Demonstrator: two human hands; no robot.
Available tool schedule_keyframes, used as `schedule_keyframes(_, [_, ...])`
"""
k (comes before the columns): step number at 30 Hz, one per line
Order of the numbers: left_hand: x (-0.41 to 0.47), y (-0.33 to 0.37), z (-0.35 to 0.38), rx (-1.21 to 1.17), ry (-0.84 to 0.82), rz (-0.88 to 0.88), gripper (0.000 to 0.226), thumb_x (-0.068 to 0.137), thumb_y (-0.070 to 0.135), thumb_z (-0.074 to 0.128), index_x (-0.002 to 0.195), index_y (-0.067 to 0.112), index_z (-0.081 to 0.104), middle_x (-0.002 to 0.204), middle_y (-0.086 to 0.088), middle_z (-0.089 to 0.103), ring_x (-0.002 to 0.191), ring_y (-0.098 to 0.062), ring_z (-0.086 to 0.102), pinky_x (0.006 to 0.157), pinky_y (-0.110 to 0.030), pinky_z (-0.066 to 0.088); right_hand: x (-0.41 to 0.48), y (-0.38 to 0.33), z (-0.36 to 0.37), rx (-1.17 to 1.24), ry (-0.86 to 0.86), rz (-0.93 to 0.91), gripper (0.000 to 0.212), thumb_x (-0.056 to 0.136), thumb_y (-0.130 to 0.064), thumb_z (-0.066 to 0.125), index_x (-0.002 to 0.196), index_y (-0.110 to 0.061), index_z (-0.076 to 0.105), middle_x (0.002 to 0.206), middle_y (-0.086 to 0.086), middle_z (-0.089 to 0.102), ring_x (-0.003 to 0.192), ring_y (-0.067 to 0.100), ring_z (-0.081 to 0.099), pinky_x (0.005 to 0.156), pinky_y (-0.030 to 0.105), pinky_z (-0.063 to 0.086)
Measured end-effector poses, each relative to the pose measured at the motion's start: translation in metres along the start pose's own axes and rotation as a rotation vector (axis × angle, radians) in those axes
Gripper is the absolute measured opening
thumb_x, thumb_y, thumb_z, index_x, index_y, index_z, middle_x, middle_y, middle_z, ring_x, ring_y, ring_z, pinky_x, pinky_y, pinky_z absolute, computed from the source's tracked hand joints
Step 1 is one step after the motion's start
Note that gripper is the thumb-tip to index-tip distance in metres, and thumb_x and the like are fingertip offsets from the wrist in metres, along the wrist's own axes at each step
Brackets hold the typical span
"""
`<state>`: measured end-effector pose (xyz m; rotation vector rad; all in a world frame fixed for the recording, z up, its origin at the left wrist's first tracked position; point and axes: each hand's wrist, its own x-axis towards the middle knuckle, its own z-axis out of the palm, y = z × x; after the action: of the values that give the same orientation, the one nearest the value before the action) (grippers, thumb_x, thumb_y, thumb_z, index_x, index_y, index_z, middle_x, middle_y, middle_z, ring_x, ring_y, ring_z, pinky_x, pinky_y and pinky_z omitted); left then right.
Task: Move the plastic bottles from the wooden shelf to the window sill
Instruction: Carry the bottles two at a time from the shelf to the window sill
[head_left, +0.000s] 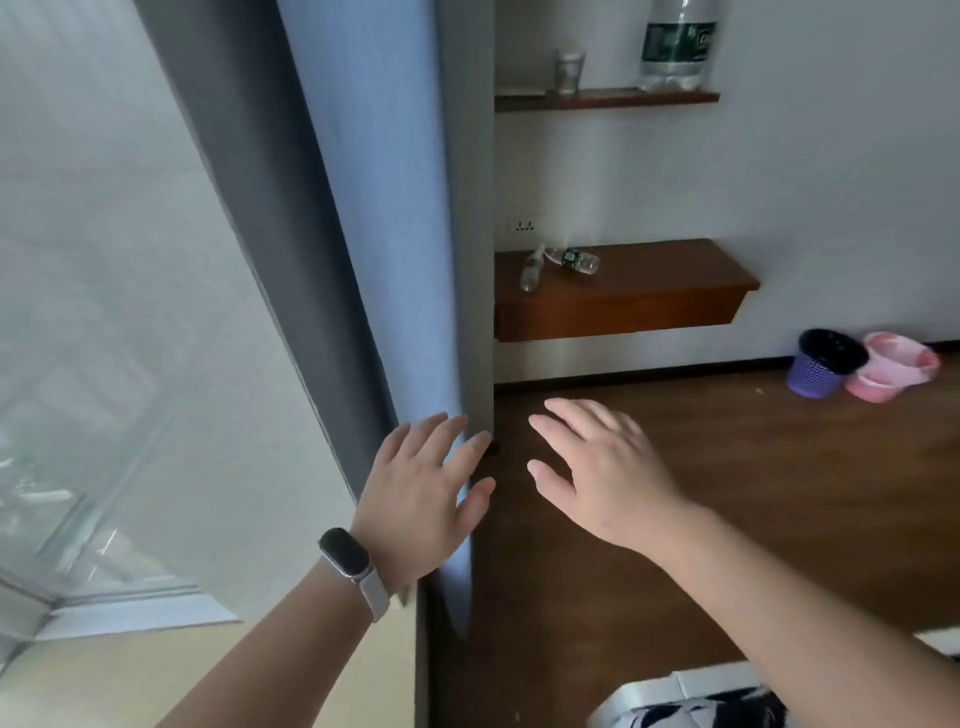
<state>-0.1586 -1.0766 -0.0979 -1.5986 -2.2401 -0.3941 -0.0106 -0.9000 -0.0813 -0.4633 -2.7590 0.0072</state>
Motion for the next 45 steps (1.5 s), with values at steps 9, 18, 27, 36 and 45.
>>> schedule_keyframes(9, [0.088, -0.035, 0.034, -0.101, 0.086, 0.102, 0.045, 0.093, 0.043, 0.046, 0.123, 0.014, 0.066, 0.124, -0.012, 0.066, 0.114, -0.036, 0.062, 0.098, -0.054, 0.049, 0.039, 0.030, -0.011, -0.093, -0.064, 0.201, 0.057, 0.094, -0.054, 0.034, 0.136, -0.023, 0.056, 0.142, 0.003, 0.054, 0.129, 0.026, 0.051, 0.103, 0.046, 0.043])
schedule_keyframes(18, [0.140, -0.021, 0.075, -0.110, 0.028, 0.096, 0.047, 0.093, 0.044, 0.046, 0.123, 0.017, 0.068, 0.123, -0.011, 0.067, 0.115, -0.035, 0.062, 0.097, -0.053, 0.049, 0.062, 0.090, -0.001, -0.140, -0.060, 0.298, 0.052, 0.092, -0.051, 0.042, 0.130, -0.022, 0.060, 0.137, 0.002, 0.058, 0.124, 0.025, 0.053, 0.099, 0.042, 0.045])
schedule_keyframes(27, [0.226, -0.025, 0.127, -0.061, -0.053, 0.033, 0.050, 0.093, 0.045, 0.044, 0.123, 0.015, 0.070, 0.124, -0.012, 0.069, 0.113, -0.034, 0.065, 0.096, -0.052, 0.050, 0.123, 0.175, 0.047, -0.030, -0.140, 0.307, 0.060, 0.095, -0.057, 0.028, 0.138, -0.024, 0.054, 0.145, 0.001, 0.052, 0.133, 0.025, 0.048, 0.107, 0.043, 0.041])
schedule_keyframes(36, [0.345, -0.017, 0.156, 0.061, -0.087, 0.120, 0.051, 0.093, 0.047, 0.041, 0.124, 0.016, 0.068, 0.125, -0.011, 0.068, 0.115, -0.032, 0.065, 0.097, -0.050, 0.049, 0.175, 0.277, 0.059, 0.033, -0.144, 0.313, 0.059, 0.096, -0.058, 0.028, 0.140, -0.026, 0.051, 0.146, 0.000, 0.051, 0.135, 0.022, 0.047, 0.110, 0.039, 0.037])
schedule_keyframes(45, [0.410, -0.014, 0.175, 0.042, -0.093, 0.101, 0.051, 0.093, 0.051, 0.043, 0.127, 0.019, 0.065, 0.130, -0.008, 0.065, 0.121, -0.030, 0.061, 0.102, -0.052, 0.049, 0.212, 0.333, 0.050, 0.028, -0.129, 0.323, 0.054, 0.098, -0.059, 0.037, 0.144, -0.032, 0.045, 0.153, -0.005, 0.042, 0.142, 0.017, 0.037, 0.114, 0.037, 0.029])
